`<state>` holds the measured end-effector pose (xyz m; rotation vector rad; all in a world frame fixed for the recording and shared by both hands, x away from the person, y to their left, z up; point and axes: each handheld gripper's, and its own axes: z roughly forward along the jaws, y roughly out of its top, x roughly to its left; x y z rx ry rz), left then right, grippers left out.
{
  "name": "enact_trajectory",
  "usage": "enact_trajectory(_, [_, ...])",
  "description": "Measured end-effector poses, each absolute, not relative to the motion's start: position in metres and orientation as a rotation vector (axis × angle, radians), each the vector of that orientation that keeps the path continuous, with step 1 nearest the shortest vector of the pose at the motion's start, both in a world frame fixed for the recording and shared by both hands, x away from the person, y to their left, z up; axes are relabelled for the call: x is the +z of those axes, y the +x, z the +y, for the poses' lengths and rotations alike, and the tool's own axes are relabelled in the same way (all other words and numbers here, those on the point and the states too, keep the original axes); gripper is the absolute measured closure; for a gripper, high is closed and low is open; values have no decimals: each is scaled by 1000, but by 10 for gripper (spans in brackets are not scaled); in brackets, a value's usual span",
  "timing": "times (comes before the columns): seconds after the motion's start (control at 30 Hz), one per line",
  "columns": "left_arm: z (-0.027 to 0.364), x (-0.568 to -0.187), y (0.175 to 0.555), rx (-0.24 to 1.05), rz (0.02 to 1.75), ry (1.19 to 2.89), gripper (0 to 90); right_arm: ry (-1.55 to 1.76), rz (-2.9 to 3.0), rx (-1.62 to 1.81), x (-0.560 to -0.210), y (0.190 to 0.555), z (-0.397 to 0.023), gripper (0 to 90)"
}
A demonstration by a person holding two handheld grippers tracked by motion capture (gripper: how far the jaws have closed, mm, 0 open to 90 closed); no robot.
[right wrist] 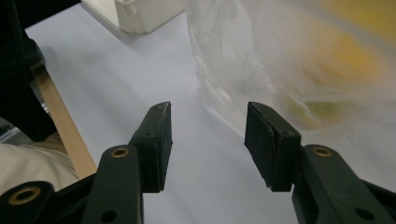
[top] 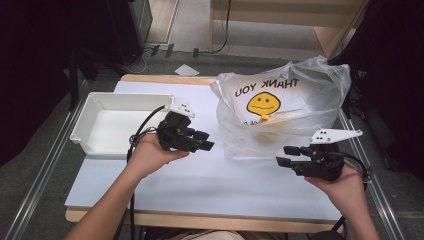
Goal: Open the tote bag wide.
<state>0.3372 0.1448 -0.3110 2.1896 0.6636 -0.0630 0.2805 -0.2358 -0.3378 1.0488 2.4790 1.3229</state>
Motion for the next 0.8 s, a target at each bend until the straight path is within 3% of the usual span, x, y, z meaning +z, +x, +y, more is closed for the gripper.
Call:
enact_trajectory(0.4, [146,-269,345,-73,600,2172,620,1034,2500,1415,-296,285,-246,577])
enact_trajectory(0.5, [147,-256,353,-190,640,2151,618,1130,2529,1427,-284,291,-249,626])
enact_trajectory(0.8, [143,-227,357,-219,632,2155,658,1167,2558,1438,-256,293,-250,656])
